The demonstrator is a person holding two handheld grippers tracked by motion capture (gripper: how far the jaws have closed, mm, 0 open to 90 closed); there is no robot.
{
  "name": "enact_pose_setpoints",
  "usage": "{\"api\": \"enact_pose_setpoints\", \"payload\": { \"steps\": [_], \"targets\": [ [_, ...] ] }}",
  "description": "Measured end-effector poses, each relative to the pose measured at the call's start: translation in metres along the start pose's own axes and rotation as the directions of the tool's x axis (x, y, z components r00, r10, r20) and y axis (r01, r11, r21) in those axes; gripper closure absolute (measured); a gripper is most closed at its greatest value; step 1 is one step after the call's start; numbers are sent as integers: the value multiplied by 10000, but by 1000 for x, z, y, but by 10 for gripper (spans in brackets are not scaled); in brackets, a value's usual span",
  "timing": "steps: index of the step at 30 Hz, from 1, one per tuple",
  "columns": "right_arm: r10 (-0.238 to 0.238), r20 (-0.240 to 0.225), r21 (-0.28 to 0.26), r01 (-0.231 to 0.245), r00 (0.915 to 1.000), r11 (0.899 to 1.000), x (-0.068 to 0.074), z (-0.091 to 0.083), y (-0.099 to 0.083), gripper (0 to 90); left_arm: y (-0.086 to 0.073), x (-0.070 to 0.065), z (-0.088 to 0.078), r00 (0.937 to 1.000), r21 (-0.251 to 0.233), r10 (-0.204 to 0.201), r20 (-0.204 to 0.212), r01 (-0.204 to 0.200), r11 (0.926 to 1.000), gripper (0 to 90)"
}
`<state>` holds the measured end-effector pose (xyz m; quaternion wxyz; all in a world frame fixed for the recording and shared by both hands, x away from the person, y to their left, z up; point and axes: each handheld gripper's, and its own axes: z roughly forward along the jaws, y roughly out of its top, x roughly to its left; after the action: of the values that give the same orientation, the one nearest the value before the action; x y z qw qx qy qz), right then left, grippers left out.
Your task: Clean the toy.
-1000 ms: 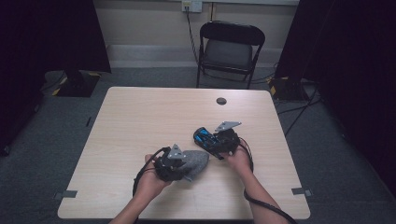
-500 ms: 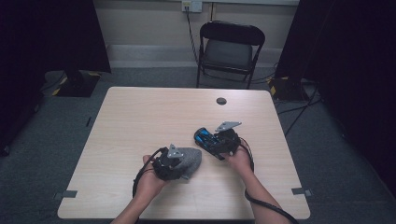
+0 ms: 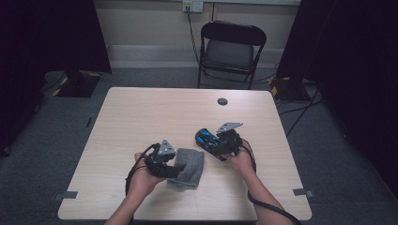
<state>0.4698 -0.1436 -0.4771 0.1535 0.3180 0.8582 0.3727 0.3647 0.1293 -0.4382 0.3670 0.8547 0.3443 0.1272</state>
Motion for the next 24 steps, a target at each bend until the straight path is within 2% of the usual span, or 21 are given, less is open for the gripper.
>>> {"api": "enact_pose_setpoints", "payload": {
  "steps": [3, 5, 7, 10, 11, 12, 14, 15, 16, 18, 21, 22, 23, 24],
  "targets": [
    [-152, 93, -15, 152, 9998, 9999, 1, -3, -1, 312, -7, 10, -1, 9999, 205, -136, 39, 135, 9997, 407],
    [-95, -18, -162, 95, 10000, 9998, 0, -7, -1, 307, -12, 15, 0, 9998, 361, -144, -100, 148, 9992, 404],
    [-273, 82, -200, 274, 9996, 9994, 2, -12, -1, 307, -17, 20, 0, 9993, 534, -287, -236, 299, 9981, 404],
    [-378, -233, -356, 370, 9990, 9987, 10, -19, -2, 319, -25, 27, 3, 9989, 886, -344, -316, 371, 9954, 431],
    [-454, -289, -373, 443, 9985, 9983, 13, -21, -2, 322, -28, 28, 4, 9984, 1028, -504, -250, 527, 9933, 473],
    [-630, -609, -382, 608, 9962, 9974, 20, -23, -5, 330, -33, 30, 8, 9980, 1242, -554, -297, 587, 9905, 484],
    [-768, -666, -355, 746, 9948, 9966, 25, -23, -6, 330, -35, 29, 11, 9980, 1408, -564, -269, 596, 9882, 506],
    [-838, -915, -440, 801, 9923, 9958, 32, -24, -8, 325, -36, 28, 13, 9981, 1492, -581, -190, 603, 9870, 504],
    [-838, -915, -440, 801, 9923, 9958, 32, -24, -8, 325, -37, 25, 15, 9987, 1559, -495, -113, 507, 9865, 504],
    [-934, -1065, -545, 880, 9899, 9946, 40, -27, -9, 321, -38, 18, 18, 9993, 1667, -377, 85, 358, 9853, 505],
    [-946, -1133, -606, 882, 9890, 9943, 43, -30, -11, 320, -37, 5, 21, 9990, 1623, -259, 364, 197, 9865, 496],
    [-898, -1194, -586, 833, 9888, 9948, 44, -31, -11, 318, -36, 1, 21, 9984, 1642, -175, 531, 86, 9864, 496],
    [-906, -1238, -605, 836, 9882, 9947, 46, -34, -13, 317, -33, -9, 25, 9981, 1585, 82, 606, -178, 9872, 492],
    [-906, -1238, -605, 836, 9882, 9947, 46, -34, -13, 317, -33, -9, 25, 9981, 1585, 82, 606, -178, 9872, 491]
  ]
}}
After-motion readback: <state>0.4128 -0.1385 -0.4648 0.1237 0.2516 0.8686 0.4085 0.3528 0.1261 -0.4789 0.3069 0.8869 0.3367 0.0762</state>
